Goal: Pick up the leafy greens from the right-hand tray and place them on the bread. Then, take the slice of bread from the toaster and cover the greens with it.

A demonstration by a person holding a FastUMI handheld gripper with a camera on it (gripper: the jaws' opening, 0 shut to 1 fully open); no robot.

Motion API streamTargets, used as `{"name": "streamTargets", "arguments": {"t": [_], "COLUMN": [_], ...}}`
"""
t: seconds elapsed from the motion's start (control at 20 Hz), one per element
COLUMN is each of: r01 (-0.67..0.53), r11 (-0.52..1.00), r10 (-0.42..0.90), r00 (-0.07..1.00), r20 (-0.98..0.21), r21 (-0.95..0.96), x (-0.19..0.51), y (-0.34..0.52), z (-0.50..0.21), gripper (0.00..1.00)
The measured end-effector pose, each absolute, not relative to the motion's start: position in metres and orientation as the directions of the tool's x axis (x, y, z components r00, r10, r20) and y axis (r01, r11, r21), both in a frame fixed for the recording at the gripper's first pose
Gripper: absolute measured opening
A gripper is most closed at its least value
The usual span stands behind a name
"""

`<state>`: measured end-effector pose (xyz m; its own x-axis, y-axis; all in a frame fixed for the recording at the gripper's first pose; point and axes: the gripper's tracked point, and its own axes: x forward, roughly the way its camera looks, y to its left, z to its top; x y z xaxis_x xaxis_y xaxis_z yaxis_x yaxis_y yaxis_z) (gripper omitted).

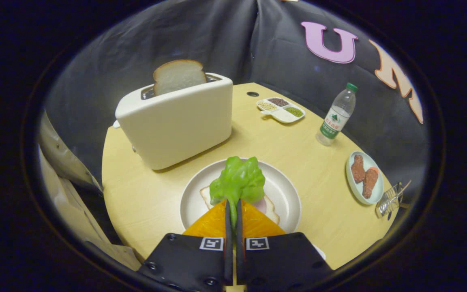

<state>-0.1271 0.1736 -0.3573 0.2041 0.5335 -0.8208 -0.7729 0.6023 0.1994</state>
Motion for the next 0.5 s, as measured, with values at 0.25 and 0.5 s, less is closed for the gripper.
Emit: {"name": "streamTargets", "arguments": {"t": [0.25,0.5], "r01": [-0.769,-0.736], "r11": [0.605,0.649], "r10": [0.505,0.523], "r00": [0.173,0.247], "r20": [-0.846,-0.816], "r21": [0.204,0.193], "x": [-0.125,-0.097], "y": [0.171,0.173], "z": [-0.373,-0.333], "gripper": [0.48,1.0]}}
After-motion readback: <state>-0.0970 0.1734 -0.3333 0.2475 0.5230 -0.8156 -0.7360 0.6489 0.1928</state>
